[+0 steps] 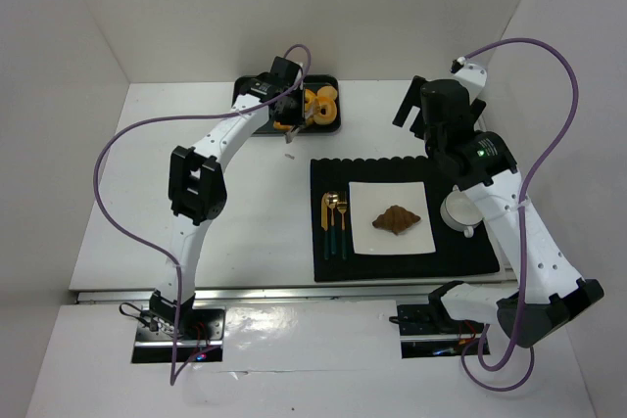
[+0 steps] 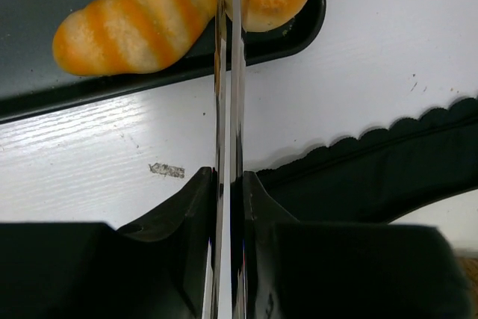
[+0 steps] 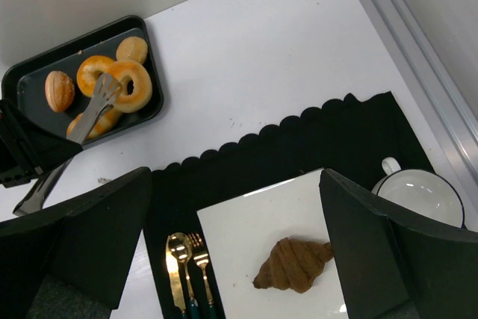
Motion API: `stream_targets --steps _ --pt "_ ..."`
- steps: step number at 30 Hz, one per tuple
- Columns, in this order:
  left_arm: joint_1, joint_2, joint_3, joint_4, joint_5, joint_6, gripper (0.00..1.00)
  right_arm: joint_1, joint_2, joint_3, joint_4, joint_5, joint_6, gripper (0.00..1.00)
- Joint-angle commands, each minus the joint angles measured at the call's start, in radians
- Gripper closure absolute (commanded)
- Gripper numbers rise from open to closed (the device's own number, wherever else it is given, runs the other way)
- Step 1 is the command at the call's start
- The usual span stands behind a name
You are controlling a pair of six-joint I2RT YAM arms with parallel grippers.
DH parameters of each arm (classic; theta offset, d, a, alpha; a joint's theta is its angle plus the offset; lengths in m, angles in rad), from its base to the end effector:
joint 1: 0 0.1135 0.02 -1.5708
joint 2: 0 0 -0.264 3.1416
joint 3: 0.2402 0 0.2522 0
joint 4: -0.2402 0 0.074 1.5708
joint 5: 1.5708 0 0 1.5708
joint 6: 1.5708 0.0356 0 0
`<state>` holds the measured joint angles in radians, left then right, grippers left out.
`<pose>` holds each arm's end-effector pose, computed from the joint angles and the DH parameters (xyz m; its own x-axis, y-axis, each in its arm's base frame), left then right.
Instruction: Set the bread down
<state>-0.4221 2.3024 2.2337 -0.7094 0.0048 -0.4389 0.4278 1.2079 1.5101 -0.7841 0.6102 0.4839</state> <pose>0.4770 -0.2144 0.2761 -0.7550 -0.1267 -0.6433 0.1016 0.9467 -0.3057 0.2211 0.0784 0.4427 -0.3165 0.2747 -0.9079 0.3042 0.9360 0.1772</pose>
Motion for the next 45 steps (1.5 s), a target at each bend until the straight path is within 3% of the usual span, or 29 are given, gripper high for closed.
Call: stream_targets --steps 1,5,11,14,20,30,36,42,45 --pt "-0.001 -0.063 0.026 0.008 0.017 0.02 0.75 -0.014 0.001 0.006 0.054 0.0 -0.013 0.0" --pt "-0.01 -0.181 -0.009 0.008 0.017 0.02 0.8 -0.014 -0.008 0.006 0.054 -0.009 -0.013 0.0" --pt "-0.029 -0.409 -0.212 0.008 0.049 0.04 0.82 -0.014 -0.027 -0.014 0.072 -0.021 -0.013 0.0" --pt "-0.104 -0.495 -0.325 0.008 0.005 0.071 0.82 -0.023 -0.036 -0.024 0.072 -0.044 -0.013 0.0" --pt "-0.247 -0.571 -0.568 0.118 0.075 0.036 0.83 -0.023 -0.045 -0.044 0.072 -0.075 -0.004 0.0" --pt "-0.363 -0.581 -0.701 0.137 0.136 0.006 0.8 -0.023 -0.065 -0.03 0.062 -0.084 -0.013 0.0" --pt "-0.392 -0.581 -0.692 0.097 0.126 0.015 0.66 -0.023 -0.065 -0.039 0.062 -0.093 -0.004 0.0" --pt "-0.402 -0.581 -0.672 0.041 0.093 0.035 0.36 -0.023 -0.047 -0.039 0.071 -0.093 -0.004 0.0" --pt "-0.402 -0.59 -0.661 0.018 0.072 0.035 0.33 -0.023 -0.047 -0.039 0.071 -0.093 -0.004 0.0"
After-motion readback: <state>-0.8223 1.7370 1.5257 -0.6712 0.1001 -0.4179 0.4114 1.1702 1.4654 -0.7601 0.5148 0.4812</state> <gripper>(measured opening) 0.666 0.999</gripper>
